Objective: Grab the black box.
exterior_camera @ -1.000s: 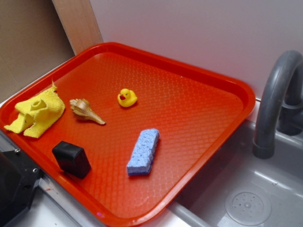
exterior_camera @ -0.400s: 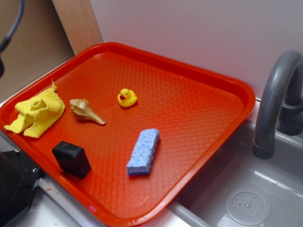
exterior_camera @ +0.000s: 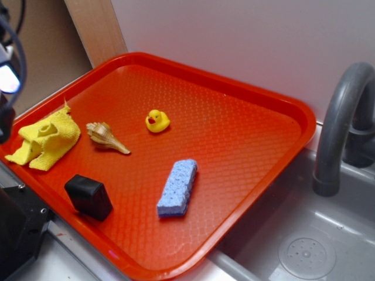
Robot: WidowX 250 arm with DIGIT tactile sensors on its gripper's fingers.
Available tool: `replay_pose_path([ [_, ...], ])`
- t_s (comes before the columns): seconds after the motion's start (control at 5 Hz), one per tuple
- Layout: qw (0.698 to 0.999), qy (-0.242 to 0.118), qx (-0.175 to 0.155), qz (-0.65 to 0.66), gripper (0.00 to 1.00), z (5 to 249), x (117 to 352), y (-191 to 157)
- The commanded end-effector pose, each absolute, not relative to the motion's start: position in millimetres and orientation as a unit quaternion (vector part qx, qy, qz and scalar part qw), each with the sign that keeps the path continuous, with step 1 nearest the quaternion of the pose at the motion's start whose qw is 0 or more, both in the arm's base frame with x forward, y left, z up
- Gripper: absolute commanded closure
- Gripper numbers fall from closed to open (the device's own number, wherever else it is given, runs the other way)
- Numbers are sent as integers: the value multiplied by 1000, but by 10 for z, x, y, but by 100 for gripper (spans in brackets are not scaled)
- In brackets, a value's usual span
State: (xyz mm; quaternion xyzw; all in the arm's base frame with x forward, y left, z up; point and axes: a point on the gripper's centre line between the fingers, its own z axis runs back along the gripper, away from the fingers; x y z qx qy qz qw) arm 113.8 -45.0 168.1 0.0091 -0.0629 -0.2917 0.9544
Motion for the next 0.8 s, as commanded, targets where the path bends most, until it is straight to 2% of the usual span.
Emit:
replay_pose_path([
  [0.0, 901, 6, 27, -434, 0, 1236, 1319, -670],
  [0.2, 887, 23, 41, -459, 0, 1004, 1301, -673],
  [0.4, 876, 39, 37, -480, 0, 815, 1543, -481],
  [0.6, 866, 48, 45, -495, 0, 553, 1566, -482],
])
